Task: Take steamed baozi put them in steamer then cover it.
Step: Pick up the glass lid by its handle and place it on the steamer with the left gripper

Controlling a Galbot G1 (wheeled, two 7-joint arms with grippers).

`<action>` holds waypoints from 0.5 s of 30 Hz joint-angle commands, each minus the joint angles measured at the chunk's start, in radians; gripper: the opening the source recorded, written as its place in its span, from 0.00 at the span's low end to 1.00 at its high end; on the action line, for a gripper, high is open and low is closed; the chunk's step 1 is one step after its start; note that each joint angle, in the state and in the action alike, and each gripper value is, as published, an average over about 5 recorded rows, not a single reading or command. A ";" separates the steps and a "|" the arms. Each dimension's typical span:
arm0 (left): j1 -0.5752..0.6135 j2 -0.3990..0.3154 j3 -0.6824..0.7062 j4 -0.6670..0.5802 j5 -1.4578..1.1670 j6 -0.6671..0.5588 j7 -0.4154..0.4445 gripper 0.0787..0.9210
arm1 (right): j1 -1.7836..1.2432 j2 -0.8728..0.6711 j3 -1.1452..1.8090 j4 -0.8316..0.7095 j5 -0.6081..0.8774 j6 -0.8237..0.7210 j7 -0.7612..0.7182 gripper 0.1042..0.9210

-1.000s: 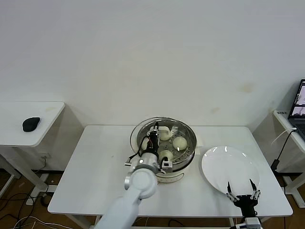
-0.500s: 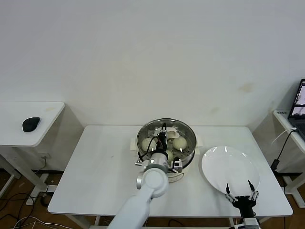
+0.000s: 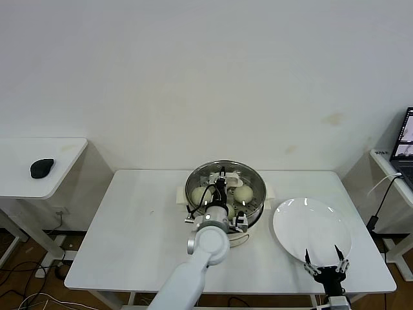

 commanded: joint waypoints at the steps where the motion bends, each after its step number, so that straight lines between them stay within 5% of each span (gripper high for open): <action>1: 0.001 -0.009 -0.001 0.012 0.007 0.000 -0.004 0.07 | 0.000 0.001 -0.002 -0.003 -0.002 0.001 -0.001 0.88; 10: 0.011 -0.009 -0.001 -0.008 0.003 0.000 -0.012 0.08 | 0.000 0.000 -0.005 -0.005 -0.004 0.001 -0.002 0.88; 15: 0.029 -0.008 0.006 -0.045 -0.015 0.002 -0.025 0.19 | -0.003 0.000 -0.007 -0.006 -0.007 0.002 -0.002 0.88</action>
